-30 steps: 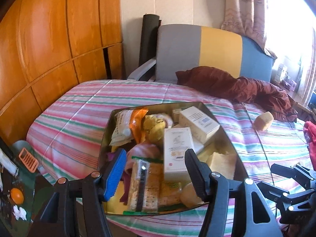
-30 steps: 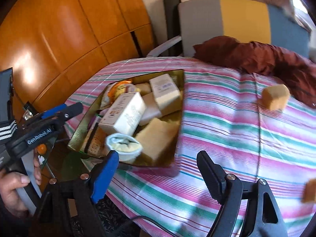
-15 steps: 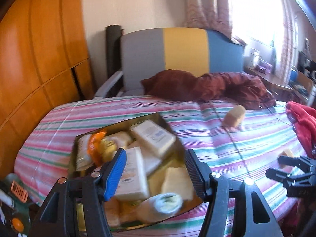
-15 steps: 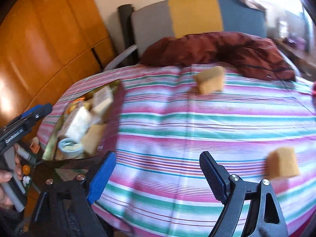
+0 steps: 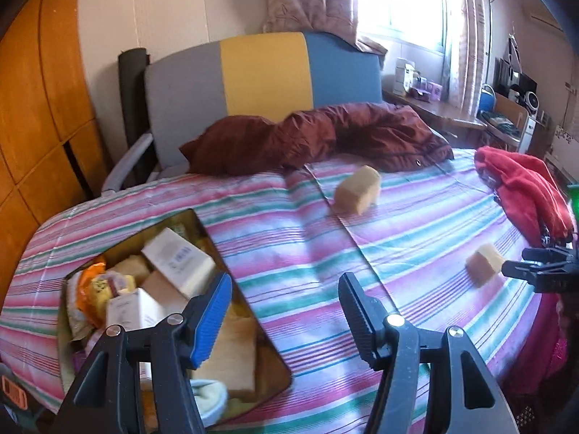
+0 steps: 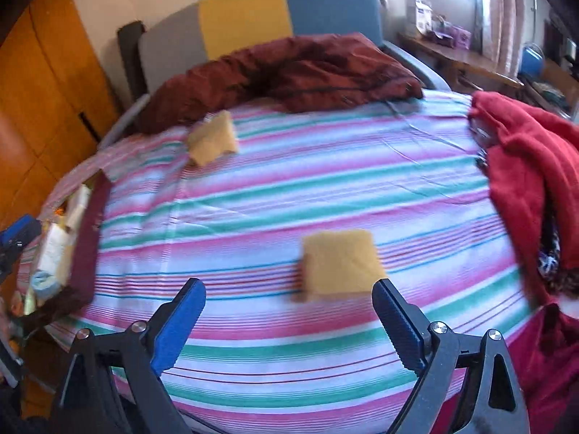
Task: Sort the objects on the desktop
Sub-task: 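Withdraw both tools from the tray back toward the yellow sponges, then grasp a yellow sponge with the right tool while the left tool grasps another sponge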
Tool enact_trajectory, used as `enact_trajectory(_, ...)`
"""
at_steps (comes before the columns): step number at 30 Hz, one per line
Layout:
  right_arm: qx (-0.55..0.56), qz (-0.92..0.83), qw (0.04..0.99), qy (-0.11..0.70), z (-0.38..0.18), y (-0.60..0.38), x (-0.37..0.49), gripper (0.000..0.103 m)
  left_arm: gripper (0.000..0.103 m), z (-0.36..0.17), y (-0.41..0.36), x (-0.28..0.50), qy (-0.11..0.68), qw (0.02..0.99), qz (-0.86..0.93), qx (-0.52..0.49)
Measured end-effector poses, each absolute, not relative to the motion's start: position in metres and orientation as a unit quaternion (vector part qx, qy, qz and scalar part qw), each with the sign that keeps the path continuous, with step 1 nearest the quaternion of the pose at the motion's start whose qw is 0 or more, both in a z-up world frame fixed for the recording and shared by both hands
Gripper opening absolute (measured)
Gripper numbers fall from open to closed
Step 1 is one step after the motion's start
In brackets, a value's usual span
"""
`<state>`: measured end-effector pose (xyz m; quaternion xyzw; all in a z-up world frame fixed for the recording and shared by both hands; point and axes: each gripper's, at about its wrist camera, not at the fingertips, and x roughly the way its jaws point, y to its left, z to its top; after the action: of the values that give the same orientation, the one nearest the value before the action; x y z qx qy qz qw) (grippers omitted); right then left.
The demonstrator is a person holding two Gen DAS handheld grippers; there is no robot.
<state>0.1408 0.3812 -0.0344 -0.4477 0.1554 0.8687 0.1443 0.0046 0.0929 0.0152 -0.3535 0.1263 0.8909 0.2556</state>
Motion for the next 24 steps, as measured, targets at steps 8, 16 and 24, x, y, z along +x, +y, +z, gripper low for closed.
enact_trajectory(8, -0.489, 0.848, 0.143, 0.148, -0.068, 0.421, 0.115, 0.094, 0.063, 0.005, 0.118, -0.006, 0.129, 0.283, 0.869, -0.385)
enact_trajectory(16, -0.519, 0.84, 0.133, 0.086, -0.088, 0.409, 0.106, 0.063, 0.067, -0.005, 0.146, -0.028, 0.128, 0.294, 0.852, -0.414)
enact_trajectory(24, -0.508, 0.846, 0.127, 0.103, -0.082, 0.414, 0.105, 0.062, 0.069, -0.007, 0.192, -0.055, 0.157, 0.315, 0.84, -0.412)
